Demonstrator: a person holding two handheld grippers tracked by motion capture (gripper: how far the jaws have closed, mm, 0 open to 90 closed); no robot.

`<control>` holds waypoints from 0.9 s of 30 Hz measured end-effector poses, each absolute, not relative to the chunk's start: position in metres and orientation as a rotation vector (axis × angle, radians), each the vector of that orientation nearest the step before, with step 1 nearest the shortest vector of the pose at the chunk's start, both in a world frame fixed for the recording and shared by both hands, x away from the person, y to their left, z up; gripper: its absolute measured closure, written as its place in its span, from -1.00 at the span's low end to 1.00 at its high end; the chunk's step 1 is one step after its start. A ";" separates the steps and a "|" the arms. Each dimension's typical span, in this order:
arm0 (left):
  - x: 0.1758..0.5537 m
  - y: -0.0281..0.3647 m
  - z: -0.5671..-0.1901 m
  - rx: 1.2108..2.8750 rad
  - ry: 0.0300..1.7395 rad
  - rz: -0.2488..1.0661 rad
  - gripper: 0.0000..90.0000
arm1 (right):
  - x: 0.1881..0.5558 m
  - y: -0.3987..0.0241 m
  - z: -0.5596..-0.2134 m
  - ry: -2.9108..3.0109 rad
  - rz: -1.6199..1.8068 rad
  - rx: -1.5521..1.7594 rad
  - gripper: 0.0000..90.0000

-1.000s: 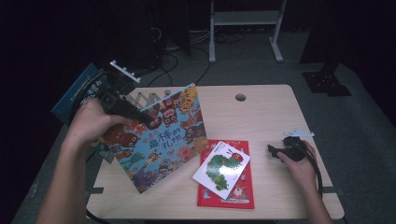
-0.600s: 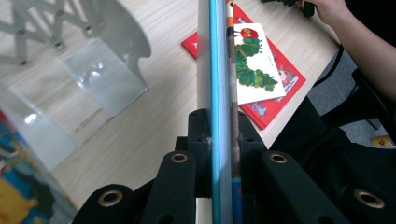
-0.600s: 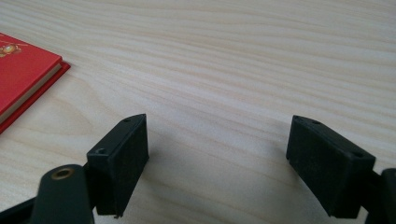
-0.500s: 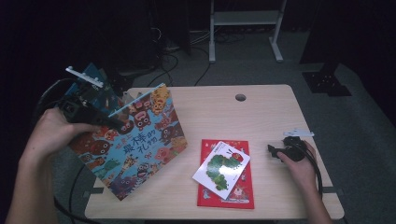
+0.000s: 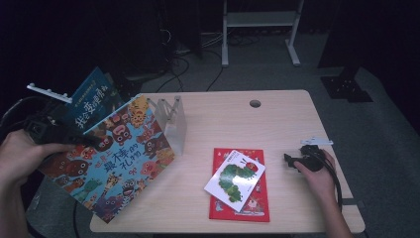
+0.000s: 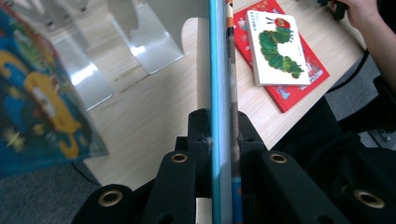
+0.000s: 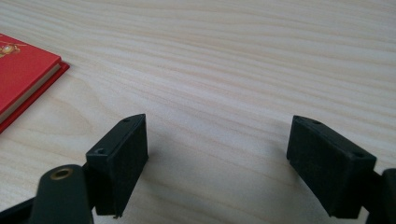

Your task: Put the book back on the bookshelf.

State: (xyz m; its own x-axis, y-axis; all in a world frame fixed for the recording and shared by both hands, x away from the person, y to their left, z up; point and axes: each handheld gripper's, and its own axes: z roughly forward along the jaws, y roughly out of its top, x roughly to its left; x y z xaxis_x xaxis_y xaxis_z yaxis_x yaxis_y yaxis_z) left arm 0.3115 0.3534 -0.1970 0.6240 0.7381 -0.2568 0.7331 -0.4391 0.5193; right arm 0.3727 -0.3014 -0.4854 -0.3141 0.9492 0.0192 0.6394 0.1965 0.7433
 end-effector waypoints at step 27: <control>0.315 0.404 -0.218 2.165 1.405 0.081 0.79 | 0.373 -0.302 -0.485 2.021 0.917 1.487 -0.57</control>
State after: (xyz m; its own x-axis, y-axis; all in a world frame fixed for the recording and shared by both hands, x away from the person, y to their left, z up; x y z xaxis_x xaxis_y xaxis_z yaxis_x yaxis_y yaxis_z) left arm 0.3150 0.4041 -0.2180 0.4515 0.8594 -0.2401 0.8260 -0.3007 0.4768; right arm 0.3728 -0.3018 -0.4854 -0.3055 0.9520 0.0191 0.6412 0.1909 0.7433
